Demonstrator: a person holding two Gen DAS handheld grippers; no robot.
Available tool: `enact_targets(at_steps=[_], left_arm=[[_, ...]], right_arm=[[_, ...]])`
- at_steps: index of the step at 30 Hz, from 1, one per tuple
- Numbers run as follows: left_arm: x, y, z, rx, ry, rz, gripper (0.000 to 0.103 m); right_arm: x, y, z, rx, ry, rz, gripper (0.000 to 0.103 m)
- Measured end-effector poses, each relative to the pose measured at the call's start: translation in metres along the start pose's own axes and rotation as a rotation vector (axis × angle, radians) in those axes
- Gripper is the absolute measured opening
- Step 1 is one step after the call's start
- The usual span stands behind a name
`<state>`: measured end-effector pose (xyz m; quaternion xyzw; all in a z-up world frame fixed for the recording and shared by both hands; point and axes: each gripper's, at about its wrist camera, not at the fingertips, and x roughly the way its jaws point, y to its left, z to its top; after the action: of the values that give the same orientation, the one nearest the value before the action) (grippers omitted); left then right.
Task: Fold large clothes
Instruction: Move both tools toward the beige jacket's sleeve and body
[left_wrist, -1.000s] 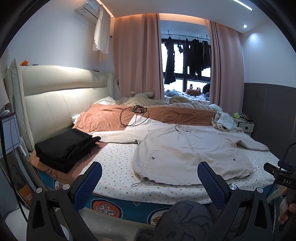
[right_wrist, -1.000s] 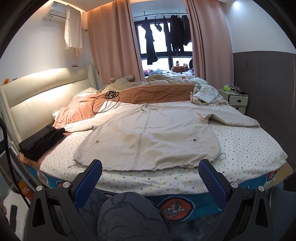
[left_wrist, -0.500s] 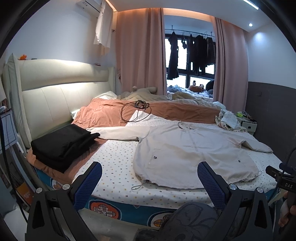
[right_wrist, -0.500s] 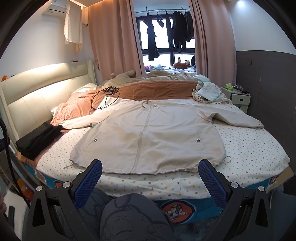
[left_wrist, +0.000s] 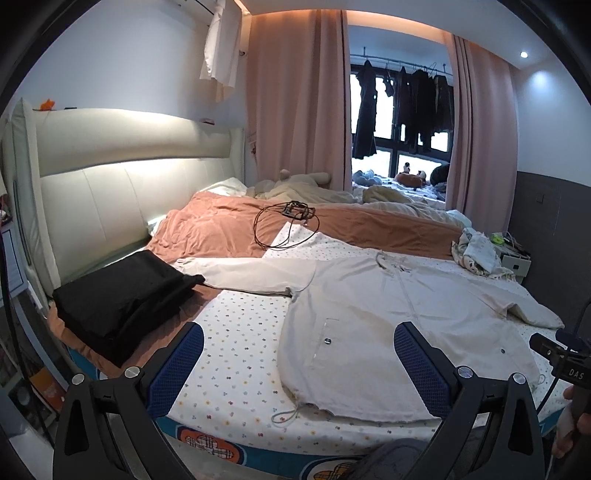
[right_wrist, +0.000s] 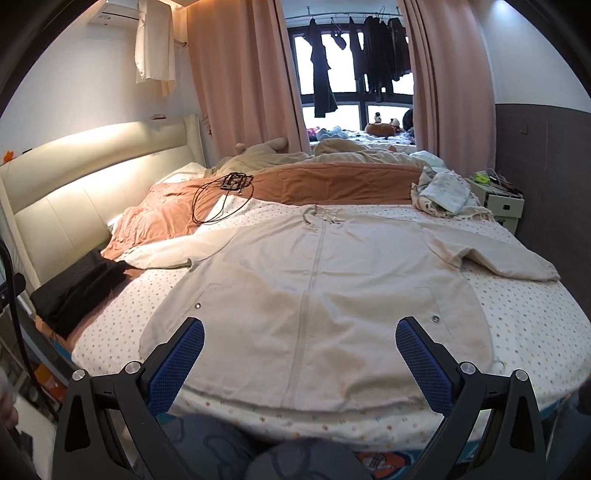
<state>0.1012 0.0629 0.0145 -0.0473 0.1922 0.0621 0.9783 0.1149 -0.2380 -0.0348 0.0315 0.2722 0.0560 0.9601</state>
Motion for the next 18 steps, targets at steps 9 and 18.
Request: enact_targets(at_steps=[9,18], left_arm=[[0.082,0.019,0.029,-0.021,0.05,0.06,0.103],[0.158,0.041,0.047,-0.069,0.11,0.083,0.102]], right_arm=[[0.086,0.017,0.044,0.009,0.028,0.041,0.103],[0.161,0.042,0.076,0.018,0.051,0.074,0.103]])
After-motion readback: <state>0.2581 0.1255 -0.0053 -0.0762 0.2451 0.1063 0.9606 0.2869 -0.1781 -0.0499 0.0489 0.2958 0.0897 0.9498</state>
